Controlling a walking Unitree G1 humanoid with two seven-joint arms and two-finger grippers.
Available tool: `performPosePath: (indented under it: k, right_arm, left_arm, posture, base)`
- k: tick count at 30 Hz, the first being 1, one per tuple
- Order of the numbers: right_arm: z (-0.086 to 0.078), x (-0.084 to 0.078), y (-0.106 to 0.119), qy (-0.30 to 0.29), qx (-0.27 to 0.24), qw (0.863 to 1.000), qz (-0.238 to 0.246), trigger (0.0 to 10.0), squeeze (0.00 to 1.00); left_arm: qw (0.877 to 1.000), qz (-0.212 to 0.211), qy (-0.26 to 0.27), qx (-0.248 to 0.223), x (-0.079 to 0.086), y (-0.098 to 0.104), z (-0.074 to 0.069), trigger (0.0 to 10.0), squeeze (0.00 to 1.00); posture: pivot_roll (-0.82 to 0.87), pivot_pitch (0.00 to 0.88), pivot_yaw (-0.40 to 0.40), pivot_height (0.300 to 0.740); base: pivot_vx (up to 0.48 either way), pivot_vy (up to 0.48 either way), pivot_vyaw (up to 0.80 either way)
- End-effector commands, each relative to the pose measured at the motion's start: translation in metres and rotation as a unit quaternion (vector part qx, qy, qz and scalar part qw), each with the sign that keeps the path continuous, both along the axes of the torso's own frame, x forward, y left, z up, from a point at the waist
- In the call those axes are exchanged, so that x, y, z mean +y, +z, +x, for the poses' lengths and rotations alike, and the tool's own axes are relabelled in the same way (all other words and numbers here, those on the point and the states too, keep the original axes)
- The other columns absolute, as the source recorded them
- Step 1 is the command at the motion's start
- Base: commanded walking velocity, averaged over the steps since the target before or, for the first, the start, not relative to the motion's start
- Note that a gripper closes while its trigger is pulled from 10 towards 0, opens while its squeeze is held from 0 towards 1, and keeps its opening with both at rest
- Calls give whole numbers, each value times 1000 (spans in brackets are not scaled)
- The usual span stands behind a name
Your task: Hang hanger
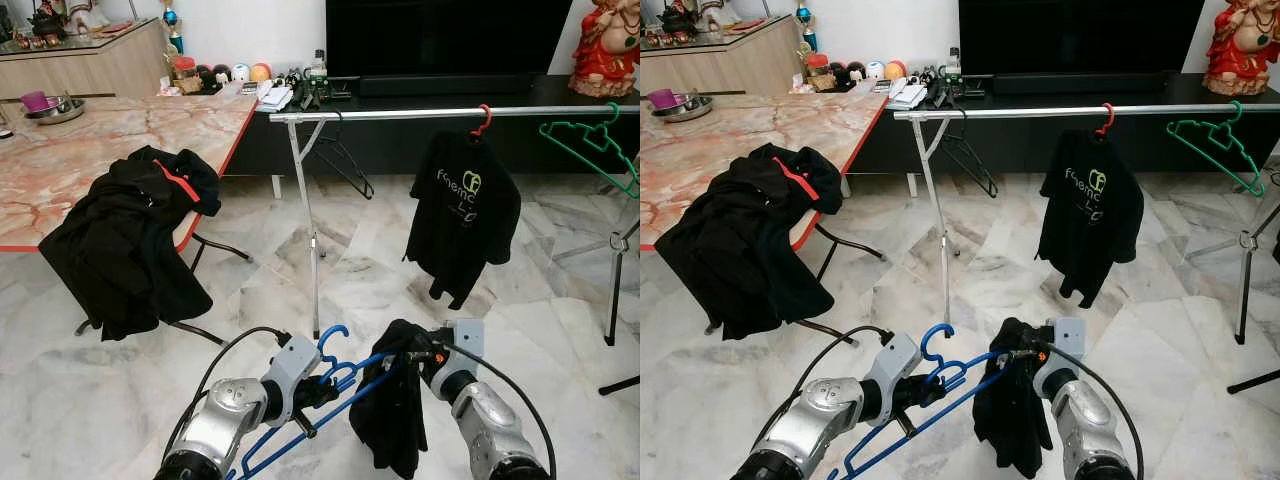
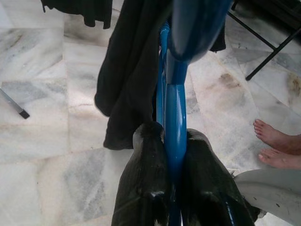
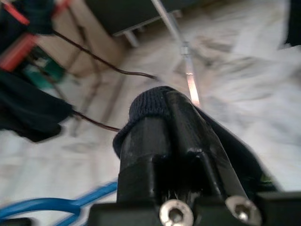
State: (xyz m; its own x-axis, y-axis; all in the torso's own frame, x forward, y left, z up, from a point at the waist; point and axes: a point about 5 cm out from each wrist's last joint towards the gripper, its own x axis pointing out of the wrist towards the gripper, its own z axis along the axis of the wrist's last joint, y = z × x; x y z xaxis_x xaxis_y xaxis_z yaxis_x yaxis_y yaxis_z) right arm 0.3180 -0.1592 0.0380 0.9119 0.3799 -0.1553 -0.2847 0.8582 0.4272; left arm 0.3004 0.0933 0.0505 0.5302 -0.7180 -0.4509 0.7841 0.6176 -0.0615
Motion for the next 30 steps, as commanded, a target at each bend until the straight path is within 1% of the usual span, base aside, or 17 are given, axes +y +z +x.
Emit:
performPosePath:
  k: [1,5,8,11,12,13,16,21,26,28,30]
  right_arm:
    - [7,4,14,22,-30,999,34,10000,0]
    - [8,2,17,16,-33,997,63,10000,0]
    - [8,2,18,19,-35,997,66,10000,0]
    - [6,2,13,19,-31,999,24,10000,0]
    - [4,1,9,18,-24,1000,6,10000,0]
    - [4,1,9,18,-24,1000,6,10000,0]
    - [-1,0,2,22,-7,1000,-16,10000,0]
    - [-5,0,-4,27,6,999,-26,10000,0]
    - [-7,-1,-7,26,18,999,-34,10000,0]
    - [-7,1,-7,30,14,999,-29,10000,0]
    - [-5,5,-1,42,-1,999,1,10000,0]
  left_arm:
    - [1000,15,1,13,2,-3,1,10000,0]
    - [1000,24,3,18,3,-6,0,10000,0]
    - [999,30,5,20,3,-8,-1,10000,0]
    - [999,46,13,19,4,-10,0,10000,0]
    - [998,48,25,14,6,-10,2,10000,0]
    - [998,48,25,14,6,-10,2,10000,0]
    - [998,43,51,1,10,-6,8,10000,0]
    - [997,42,66,-8,12,-3,12,10000,0]
    - [997,28,69,-14,10,1,14,10000,0]
    - [997,23,70,-15,9,2,14,10000,0]
    - [997,18,67,-14,7,2,14,10000,0]
  posture:
    - [69,28,31,740]
    - [66,29,33,740]
    - [66,29,33,740]
    - [66,29,32,740]
    - [68,29,31,740]
    - [68,29,31,740]
    - [70,29,30,740]
    - [71,28,30,740]
    - [72,27,29,740]
    - [72,27,29,740]
    - [71,27,30,740]
  base:
    - [0,0,0]
    - [0,0,0]
    - [0,0,0]
    - [0,0,0]
    - [0,0,0]
    - [0,0,0]
    - [0,0,0]
    - [0,0,0]
    - [0,0,0]
    - [0,0,0]
    - [0,0,0]
